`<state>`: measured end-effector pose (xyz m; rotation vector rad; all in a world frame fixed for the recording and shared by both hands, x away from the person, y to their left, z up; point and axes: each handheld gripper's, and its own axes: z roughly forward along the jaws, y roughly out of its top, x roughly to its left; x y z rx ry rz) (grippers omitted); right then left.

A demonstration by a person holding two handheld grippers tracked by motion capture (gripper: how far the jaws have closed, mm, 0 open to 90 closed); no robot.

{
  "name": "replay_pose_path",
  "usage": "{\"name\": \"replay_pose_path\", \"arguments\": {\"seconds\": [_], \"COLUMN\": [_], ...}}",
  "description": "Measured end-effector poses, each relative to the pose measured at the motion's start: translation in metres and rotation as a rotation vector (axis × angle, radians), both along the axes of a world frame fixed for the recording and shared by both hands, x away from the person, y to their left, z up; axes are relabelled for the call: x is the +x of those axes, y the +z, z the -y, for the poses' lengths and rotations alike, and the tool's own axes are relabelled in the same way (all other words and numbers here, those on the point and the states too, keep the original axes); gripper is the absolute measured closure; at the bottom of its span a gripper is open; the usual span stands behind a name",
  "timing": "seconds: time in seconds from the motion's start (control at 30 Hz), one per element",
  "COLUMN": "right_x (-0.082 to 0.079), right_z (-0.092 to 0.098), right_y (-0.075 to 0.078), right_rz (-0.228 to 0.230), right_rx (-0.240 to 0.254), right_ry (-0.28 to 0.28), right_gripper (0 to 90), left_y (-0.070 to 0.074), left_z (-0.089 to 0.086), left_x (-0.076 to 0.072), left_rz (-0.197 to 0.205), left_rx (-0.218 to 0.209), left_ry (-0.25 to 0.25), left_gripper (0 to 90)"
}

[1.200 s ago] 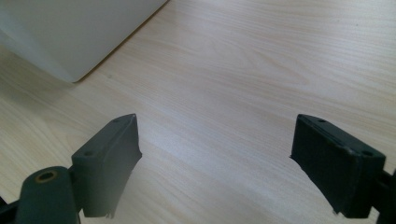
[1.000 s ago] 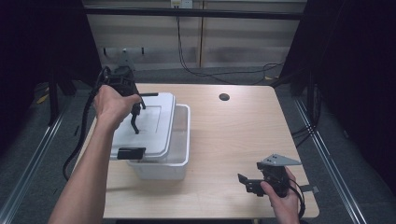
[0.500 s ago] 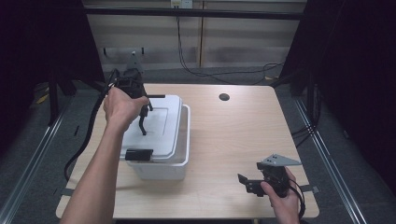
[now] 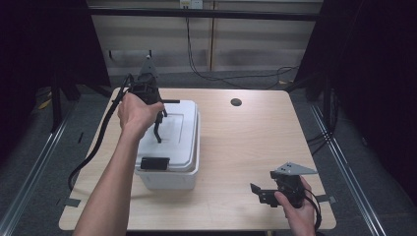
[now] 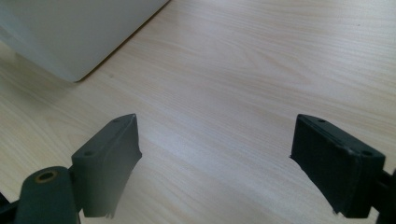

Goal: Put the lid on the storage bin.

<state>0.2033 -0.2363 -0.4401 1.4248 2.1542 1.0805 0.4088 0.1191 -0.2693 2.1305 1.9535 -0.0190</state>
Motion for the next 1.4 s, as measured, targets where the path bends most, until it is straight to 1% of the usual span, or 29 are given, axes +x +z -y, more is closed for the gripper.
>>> {"name": "replay_pose_path", "arguments": {"seconds": [0.03,0.07,0.13,0.27,0.3,0.33,0.43,0.5,0.57,0.63,0.67,0.7,0.77,0.83,1.0,1.07,1.1,1.13,1.17,1.27,1.37,1.4], "right_x": [0.0,0.0,0.0,0.0,0.0,0.0,0.0,0.0,0.0,0.0,0.0,0.0,0.0,0.0,0.0,0.0,0.0,0.001,0.001,0.0,0.001,0.001], "right_z": [0.0,0.0,0.0,0.0,0.0,0.0,0.0,0.0,0.0,0.0,0.0,0.0,0.0,0.0,0.0,0.0,0.0,0.0,0.0,0.0,0.0,0.0], "right_y": [0.0,0.0,0.0,0.0,0.0,0.0,0.0,0.0,0.0,0.0,0.0,0.0,0.0,0.0,0.0,0.0,0.0,0.0,0.0,0.0,0.0,0.0], "right_rz": [0.0,-0.001,0.0,0.0,-0.001,-0.001,0.0,-0.001,0.0,0.0,-0.001,-0.001,-0.001,-0.001,-0.006,-0.006,-0.007,-0.008,-0.007,-0.006,-0.008,-0.008], "right_rx": [0.001,0.001,0.001,0.001,0.0,0.0,0.001,0.002,0.002,0.001,0.0,0.0,-0.001,0.0,0.0,-0.001,0.0,0.0,0.001,-0.002,-0.001,-0.001], "right_ry": [0.0,-0.001,0.0,-0.002,0.0,0.001,0.001,-0.002,-0.001,0.001,0.002,0.001,0.002,0.001,-0.004,-0.002,-0.004,-0.004,-0.004,-0.001,-0.002,-0.002], "right_gripper": [14.9,14.9,14.9,14.9,15.0,15.0,15.0,15.0,15.0,15.0,15.0,15.0,15.0,15.0,15.0,15.0,15.0,15.0,15.0,15.0,15.0,15.0], "left_y": [-0.001,-0.001,-0.002,-0.006,-0.008,-0.009,-0.011,-0.011,-0.013,-0.014,-0.014,-0.015,-0.017,-0.017,-0.018,-0.019,-0.021,-0.022,-0.022,-0.024,-0.024,-0.024], "left_z": [0.001,0.002,0.003,0.006,0.008,0.009,0.011,0.01,0.01,0.009,0.01,0.01,0.011,0.011,0.011,0.01,0.012,0.013,0.013,0.013,0.013,0.013], "left_x": [0.0,0.0,0.001,0.0,0.0,0.0,0.0,0.001,0.0,0.0,0.0,0.0,0.0,0.0,-0.001,-0.001,-0.001,-0.001,-0.001,-0.001,0.0,0.0], "left_rz": [-0.005,-0.005,-0.003,-0.01,-0.007,-0.016,-0.018,-0.02,-0.015,-0.02,-0.018,-0.028,-0.025,-0.039,-0.034,-0.043,-0.045,-0.047,-0.052,-0.047,-0.053,-0.052], "left_rx": [0.001,-0.004,0.0,-0.002,0.001,0.003,-0.002,-0.008,0.001,0.003,0.008,0.003,0.004,0.002,-0.005,-0.008,0.003,0.006,0.004,0.004,0.0,0.0], "left_ry": [-0.006,-0.004,-0.004,0.003,0.012,0.005,-0.001,-0.006,0.005,0.007,0.02,0.014,0.019,0.01,0.013,0.012,0.013,0.009,0.009,0.017,0.005,0.011], "left_gripper": [84.8,84.8,84.8,84.8,84.9,84.9,84.9,84.8,84.8,84.9,84.9,84.9,85.0,85.0,84.9,84.9,85.0,85.0,84.9,84.9,84.8,84.7]}}
